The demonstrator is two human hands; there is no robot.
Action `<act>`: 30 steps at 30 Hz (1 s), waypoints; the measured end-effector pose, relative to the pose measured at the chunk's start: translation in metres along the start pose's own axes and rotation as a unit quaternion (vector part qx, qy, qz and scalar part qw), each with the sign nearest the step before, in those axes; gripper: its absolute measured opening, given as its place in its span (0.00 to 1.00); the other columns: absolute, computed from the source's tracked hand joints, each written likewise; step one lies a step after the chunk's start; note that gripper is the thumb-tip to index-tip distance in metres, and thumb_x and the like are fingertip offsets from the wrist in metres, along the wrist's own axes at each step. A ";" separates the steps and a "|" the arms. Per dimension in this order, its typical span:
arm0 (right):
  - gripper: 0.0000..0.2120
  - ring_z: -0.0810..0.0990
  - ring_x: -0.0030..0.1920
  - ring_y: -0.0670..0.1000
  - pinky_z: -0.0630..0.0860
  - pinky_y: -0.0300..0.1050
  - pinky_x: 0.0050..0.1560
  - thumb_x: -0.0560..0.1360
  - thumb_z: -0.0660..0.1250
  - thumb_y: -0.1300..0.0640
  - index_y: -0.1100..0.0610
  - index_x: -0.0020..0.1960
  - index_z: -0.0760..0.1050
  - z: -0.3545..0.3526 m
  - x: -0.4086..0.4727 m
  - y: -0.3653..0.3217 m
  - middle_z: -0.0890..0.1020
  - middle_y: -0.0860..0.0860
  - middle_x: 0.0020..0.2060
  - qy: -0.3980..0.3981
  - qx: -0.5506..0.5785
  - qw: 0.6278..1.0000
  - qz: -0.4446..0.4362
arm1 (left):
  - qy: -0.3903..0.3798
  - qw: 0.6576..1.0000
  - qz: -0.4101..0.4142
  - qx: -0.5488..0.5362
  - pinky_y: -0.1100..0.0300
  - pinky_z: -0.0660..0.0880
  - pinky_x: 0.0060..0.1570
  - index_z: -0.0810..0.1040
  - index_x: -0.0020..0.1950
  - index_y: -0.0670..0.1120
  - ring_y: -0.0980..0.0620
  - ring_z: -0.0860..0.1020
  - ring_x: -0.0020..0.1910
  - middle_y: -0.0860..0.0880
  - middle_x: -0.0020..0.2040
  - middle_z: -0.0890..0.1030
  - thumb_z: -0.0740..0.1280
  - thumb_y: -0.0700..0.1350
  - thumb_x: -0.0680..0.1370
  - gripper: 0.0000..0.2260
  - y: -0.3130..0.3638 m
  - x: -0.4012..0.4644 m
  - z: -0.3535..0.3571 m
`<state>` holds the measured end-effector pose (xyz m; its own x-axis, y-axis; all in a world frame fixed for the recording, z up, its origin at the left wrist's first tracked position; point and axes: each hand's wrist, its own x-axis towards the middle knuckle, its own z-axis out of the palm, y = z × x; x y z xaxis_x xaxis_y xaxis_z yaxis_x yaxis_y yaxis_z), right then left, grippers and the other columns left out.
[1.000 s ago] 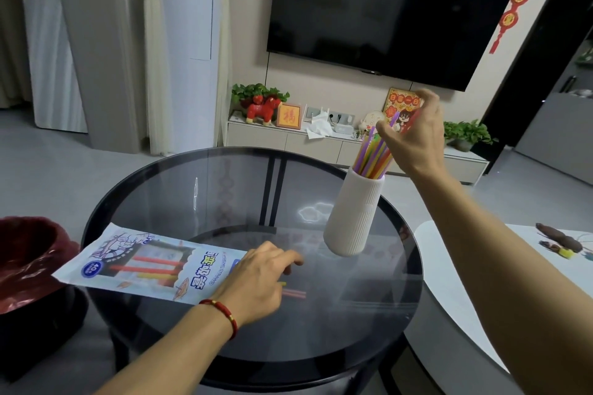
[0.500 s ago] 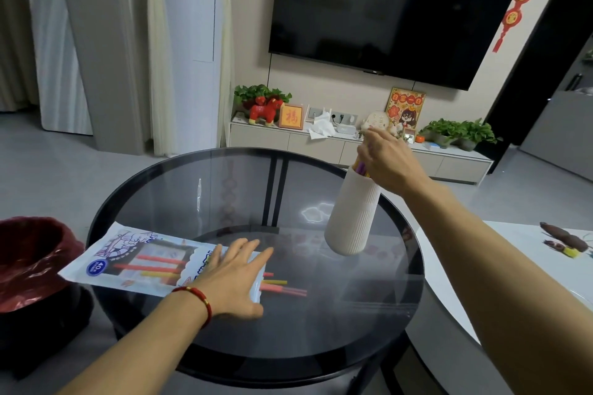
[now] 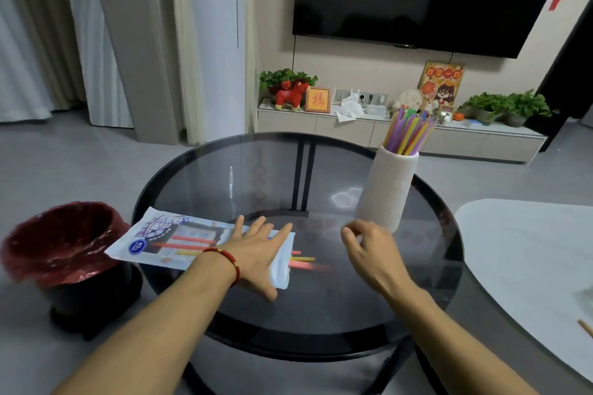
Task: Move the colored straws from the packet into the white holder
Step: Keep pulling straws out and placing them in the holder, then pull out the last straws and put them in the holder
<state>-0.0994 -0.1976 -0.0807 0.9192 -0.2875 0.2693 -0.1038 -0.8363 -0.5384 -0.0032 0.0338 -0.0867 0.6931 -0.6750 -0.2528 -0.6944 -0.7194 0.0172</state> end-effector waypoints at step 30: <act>0.06 0.91 0.47 0.55 0.86 0.39 0.42 0.78 0.71 0.69 0.71 0.50 0.85 0.034 -0.019 -0.001 0.89 0.65 0.50 -0.120 0.660 0.692 0.267 | 0.226 0.938 0.010 0.263 0.28 0.43 0.71 0.47 0.80 0.46 0.37 0.63 0.69 0.39 0.69 0.63 0.79 0.51 0.64 0.55 0.057 -0.015 -0.035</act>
<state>-0.1044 -0.1754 -0.1122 0.9365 -0.1725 -0.3054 -0.1622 0.5590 -0.8132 -0.0469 -0.0026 -0.0480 0.6073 -0.7736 0.1809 -0.6251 -0.6058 -0.4922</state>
